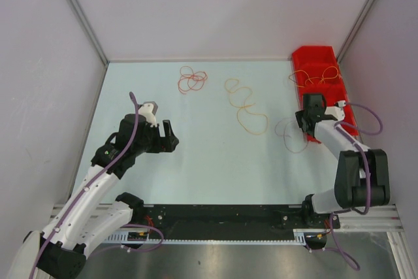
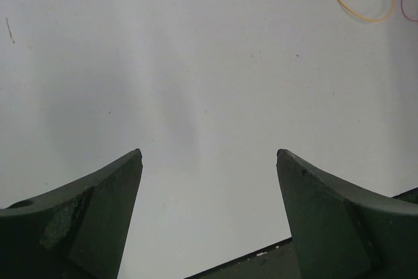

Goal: Untangle the cables

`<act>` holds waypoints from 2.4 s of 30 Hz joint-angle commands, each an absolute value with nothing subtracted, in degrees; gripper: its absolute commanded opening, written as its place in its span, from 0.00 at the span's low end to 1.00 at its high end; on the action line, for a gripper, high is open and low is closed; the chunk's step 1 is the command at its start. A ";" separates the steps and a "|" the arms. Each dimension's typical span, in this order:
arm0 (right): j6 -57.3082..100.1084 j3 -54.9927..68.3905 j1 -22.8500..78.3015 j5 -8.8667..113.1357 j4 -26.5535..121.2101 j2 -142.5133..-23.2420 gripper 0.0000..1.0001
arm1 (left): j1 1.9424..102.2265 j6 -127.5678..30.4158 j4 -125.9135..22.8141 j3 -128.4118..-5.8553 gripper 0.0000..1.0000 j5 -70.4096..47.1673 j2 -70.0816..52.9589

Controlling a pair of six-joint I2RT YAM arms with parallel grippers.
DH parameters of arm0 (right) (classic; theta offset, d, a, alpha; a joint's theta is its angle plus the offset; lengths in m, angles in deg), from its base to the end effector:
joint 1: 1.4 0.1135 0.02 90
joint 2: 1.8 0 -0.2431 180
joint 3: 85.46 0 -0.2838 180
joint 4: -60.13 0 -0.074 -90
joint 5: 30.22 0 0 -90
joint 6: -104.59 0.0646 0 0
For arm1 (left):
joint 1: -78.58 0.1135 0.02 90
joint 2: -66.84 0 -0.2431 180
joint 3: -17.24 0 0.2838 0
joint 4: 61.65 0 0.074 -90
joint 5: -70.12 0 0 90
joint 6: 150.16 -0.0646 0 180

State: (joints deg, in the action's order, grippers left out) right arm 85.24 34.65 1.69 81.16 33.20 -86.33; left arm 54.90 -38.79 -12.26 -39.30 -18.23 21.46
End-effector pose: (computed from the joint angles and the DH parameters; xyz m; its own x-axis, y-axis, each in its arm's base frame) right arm 0.3389 -0.0053 0.1321 -0.0931 0.8748 -0.4754 0.7964 0.3520 0.4918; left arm 0.2159 -0.0967 0.2557 -0.6816 -0.0988 -0.7250 0.1866 0.9346 -0.3028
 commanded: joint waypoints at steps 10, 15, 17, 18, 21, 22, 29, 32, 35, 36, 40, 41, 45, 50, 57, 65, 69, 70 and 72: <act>78.31 30.65 -8.16 73.24 31.84 -67.02 0.00 | 54.59 -39.33 -13.76 -39.26 0.89 -19.71 22.37; 75.06 30.57 -14.22 69.89 32.28 -65.78 0.00 | 54.59 -39.24 -13.59 -39.35 0.89 -19.71 22.37; 74.27 30.57 -15.72 68.66 33.33 -66.39 0.00 | 54.59 -39.24 -13.59 -39.35 0.89 -19.71 22.37; 73.83 30.57 -16.77 68.30 34.03 -67.27 0.00 | 54.50 -39.24 -13.59 -39.35 0.89 -19.71 22.37; 72.95 30.57 -18.27 67.25 36.49 -68.50 0.00 | 54.50 -39.06 -13.50 -39.26 0.89 -19.71 22.20; 72.94 30.57 -19.32 66.72 37.19 -69.46 0.00 | 54.59 -39.06 -13.41 -39.35 0.89 -21.19 22.11; 76.10 28.64 -23.99 61.72 43.00 -75.27 0.00 | 54.50 -38.80 -13.23 -39.44 0.89 -22.25 21.32; 77.51 28.19 -24.25 60.48 44.67 -76.76 0.00 | 54.50 -38.71 -12.97 -39.44 0.89 -22.61 20.97; 78.74 28.19 -24.51 57.50 46.42 -78.43 0.00 | 54.50 -38.71 -12.97 -39.44 0.89 -22.69 20.79; 79.09 28.19 -24.69 56.97 47.13 -78.96 0.00 | 54.50 -38.71 -12.97 -39.52 0.89 -22.78 20.62; 79.19 26.70 -25.39 55.47 50.21 -81.42 0.00 | 54.50 -38.62 -12.88 -39.52 0.89 -22.87 20.35; 79.10 26.70 -25.48 55.56 50.47 -81.86 0.00 | 54.50 -38.62 -12.97 -39.52 0.89 -22.87 20.44; 77.08 26.61 -26.01 55.29 48.99 -82.39 0.00 | 54.50 -38.62 -12.88 -39.52 0.89 -22.96 20.26; 73.83 28.01 -27.50 55.47 45.11 -80.03 0.00 | 54.50 -38.62 -12.97 -39.52 0.89 -22.70 20.09; 69.00 34.07 -30.40 56.35 42.65 -73.43 0.00 | 54.59 -38.71 -12.97 -39.52 0.89 -22.52 20.09; 66.62 35.40 -30.14 56.79 42.74 -76.41 0.00 | 54.50 -38.71 -12.97 -39.52 0.89 -22.78 20.44; 66.35 35.40 -29.79 56.35 44.40 -79.31 0.00 | 54.59 -38.71 -12.97 -39.44 0.89 -22.87 20.53; 66.27 35.40 -29.70 56.09 44.76 -79.93 0.00 | 54.59 -38.71 -12.88 -39.52 0.89 -22.87 20.53; 66.44 35.40 -29.18 55.82 45.46 -81.68 0.00 | 54.59 -38.71 -12.88 -39.52 0.89 -22.87 20.35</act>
State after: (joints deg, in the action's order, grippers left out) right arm 67.75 35.48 -29.96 55.81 42.71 -79.42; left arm 54.81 -38.72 -12.04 -39.30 -22.32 19.97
